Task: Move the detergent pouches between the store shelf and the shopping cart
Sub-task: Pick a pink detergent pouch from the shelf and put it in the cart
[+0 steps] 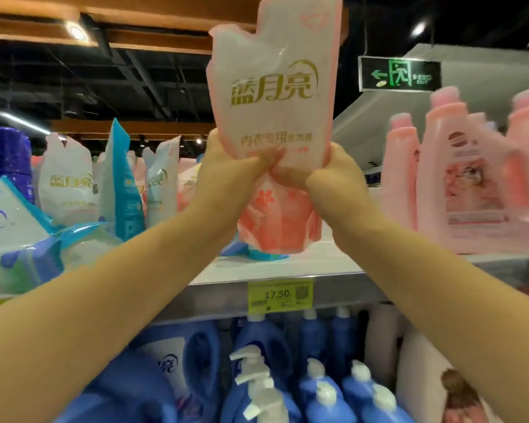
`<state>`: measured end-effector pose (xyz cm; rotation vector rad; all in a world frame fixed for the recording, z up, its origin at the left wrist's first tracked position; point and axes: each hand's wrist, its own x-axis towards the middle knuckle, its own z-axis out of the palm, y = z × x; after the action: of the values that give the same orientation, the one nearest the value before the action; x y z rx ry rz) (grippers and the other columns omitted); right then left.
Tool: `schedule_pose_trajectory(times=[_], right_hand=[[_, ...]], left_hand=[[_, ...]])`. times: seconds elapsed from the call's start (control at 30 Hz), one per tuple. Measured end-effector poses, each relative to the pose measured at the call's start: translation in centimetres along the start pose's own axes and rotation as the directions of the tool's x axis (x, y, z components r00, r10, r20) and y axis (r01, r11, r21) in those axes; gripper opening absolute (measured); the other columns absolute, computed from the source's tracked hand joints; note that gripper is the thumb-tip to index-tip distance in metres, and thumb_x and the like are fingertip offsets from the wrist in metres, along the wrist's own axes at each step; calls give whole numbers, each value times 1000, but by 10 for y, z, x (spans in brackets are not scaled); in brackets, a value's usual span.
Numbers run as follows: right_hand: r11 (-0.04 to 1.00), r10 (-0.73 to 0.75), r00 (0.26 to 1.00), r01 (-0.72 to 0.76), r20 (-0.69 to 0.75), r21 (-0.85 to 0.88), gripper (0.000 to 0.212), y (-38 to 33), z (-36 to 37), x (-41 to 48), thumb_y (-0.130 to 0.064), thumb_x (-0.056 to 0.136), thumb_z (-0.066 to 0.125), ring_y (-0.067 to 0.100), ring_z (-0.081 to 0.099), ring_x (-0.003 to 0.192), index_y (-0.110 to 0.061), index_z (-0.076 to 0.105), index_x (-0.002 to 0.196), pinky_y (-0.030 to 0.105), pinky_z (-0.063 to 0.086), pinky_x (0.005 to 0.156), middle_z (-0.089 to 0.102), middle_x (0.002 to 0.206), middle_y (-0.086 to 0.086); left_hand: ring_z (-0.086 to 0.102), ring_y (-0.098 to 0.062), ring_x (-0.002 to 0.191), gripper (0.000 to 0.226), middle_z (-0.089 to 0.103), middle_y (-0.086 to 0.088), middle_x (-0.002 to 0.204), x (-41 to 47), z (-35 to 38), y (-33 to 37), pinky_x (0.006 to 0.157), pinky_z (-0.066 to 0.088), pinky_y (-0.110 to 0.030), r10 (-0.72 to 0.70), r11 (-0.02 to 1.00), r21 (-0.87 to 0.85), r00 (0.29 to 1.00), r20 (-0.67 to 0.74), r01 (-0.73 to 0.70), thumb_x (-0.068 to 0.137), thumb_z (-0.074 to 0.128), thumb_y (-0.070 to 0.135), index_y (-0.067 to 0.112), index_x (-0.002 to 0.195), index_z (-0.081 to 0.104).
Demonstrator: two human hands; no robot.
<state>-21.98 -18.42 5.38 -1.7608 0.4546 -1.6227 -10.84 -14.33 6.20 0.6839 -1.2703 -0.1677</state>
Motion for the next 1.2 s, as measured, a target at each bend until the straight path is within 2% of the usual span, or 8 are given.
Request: schedule_pose_trajectory(times=[0.17, 0.33, 0.5, 0.63, 0.8, 0.97, 1.1, 1.2], right_hand=[[996, 29, 994, -37, -104, -80, 49, -6, -95, -53, -16, 70, 80, 10, 67, 90, -19, 58, 114, 28, 56, 79, 69, 100, -6], [959, 86, 968, -145, -236, -245, 49, -13, -215, -114, -23, 71, 80, 14, 67, 91, -19, 58, 115, 38, 56, 83, 69, 101, -3], [897, 138, 893, -296, -428, -329, 50, -23, -357, -188, -28, 67, 81, 14, 69, 90, -21, 59, 110, 39, 56, 84, 71, 100, -3], [820, 233, 802, -466, -551, -332, 56, -26, -461, -255, -28, 66, 82, 13, 69, 88, -16, 56, 114, 33, 57, 78, 70, 101, -1], [651, 317, 581, -708, -750, -273, 52, 7, -585, -359, -27, 63, 80, 19, 69, 93, -14, 65, 111, 42, 55, 85, 72, 102, 6], [457, 405, 217, -889, -888, -9, 70, 54, -677, -470, -41, 49, 75, 23, 67, 99, -14, 67, 112, 45, 52, 90, 70, 106, 8], [419, 462, -36, -872, -886, 253, 53, 82, -716, -545, -22, 67, 79, 17, 63, 92, -8, 63, 115, 34, 51, 86, 68, 108, 10], [397, 497, -204, -811, -843, 430, 49, 106, -732, -593, -10, 78, 72, 17, 63, 94, -5, 55, 124, 29, 51, 87, 65, 107, 6]], left_hand=[[67, -15, 95, 50, 66, -3, 107, -57, 85, 7, 79, 57, -32, -80, 991, -99, 992, 94, 90, 75, 74, 8, 12, 118, 48], [69, -13, 91, 54, 68, -2, 103, -127, 189, 13, 78, 58, -33, -188, 943, -230, 955, 228, 241, 75, 74, 10, 12, 122, 49], [68, -17, 95, 44, 69, -3, 104, -208, 323, 18, 86, 55, -40, -251, 871, -285, 861, 443, 401, 74, 76, 12, 20, 110, 50], [68, -20, 95, 58, 68, -9, 108, -285, 427, 14, 79, 57, -37, -314, 776, -280, 731, 606, 566, 72, 78, 14, 8, 122, 50], [67, -25, 98, 52, 69, -13, 109, -409, 552, -19, 86, 54, -43, -319, 652, -141, 438, 840, 745, 70, 73, 9, 6, 120, 59], [69, -15, 83, 42, 69, -12, 103, -544, 645, -58, 73, 57, -30, -304, 566, 78, 120, 945, 821, 72, 72, 3, 7, 113, 62], [67, -11, 68, 46, 70, -7, 92, -636, 690, -85, 56, 52, -21, -334, 515, 293, -126, 934, 806, 68, 74, 9, 2, 113, 62], [67, -15, 81, 46, 69, -7, 101, -692, 710, -101, 72, 56, -25, -377, 479, 438, -272, 885, 761, 71, 74, 4, 3, 114, 60]])
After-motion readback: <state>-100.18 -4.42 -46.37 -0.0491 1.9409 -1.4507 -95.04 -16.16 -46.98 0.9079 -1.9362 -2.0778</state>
